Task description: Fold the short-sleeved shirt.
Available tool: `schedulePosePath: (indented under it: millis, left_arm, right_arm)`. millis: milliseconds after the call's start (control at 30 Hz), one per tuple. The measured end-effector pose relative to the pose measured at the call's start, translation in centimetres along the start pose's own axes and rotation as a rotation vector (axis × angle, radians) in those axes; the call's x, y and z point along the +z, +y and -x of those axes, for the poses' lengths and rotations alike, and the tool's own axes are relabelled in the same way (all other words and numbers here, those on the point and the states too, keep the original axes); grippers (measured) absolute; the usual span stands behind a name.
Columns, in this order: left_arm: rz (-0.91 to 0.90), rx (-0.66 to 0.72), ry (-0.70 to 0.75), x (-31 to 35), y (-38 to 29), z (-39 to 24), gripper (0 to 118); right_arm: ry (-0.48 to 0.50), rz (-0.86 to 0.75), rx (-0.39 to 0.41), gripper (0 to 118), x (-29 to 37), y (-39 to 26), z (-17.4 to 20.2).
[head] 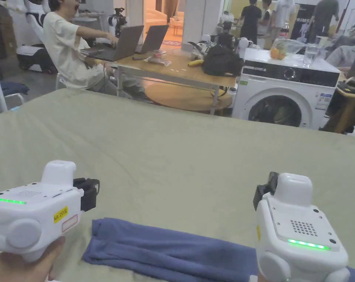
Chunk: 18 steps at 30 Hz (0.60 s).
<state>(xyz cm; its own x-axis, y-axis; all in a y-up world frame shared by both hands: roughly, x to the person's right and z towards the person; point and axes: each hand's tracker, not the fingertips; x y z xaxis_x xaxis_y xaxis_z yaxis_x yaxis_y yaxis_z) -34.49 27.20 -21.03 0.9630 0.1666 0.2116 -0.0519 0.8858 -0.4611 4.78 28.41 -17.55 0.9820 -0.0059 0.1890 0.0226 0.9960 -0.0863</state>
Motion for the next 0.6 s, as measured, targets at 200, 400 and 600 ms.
schedulePosePath:
  millis: [200, 400, 600]
  left_arm:
    - [0.305, 0.355, -0.209, -3.3, -1.9, 8.4, 0]
    - [0.511, 0.516, -0.336, -7.6, -4.7, 12.2, 47]
    - [0.64, 0.69, -0.623, -11.8, -8.3, 11.8, 51]
  right_arm:
    - [0.07, 0.053, 0.046, 0, -1.1, -1.0, 2.4]
    - [0.105, 0.096, 0.076, 0, -1.4, -2.0, 2.9]
    - [0.1, 0.128, 0.099, 0, -1.7, -2.9, 2.1]
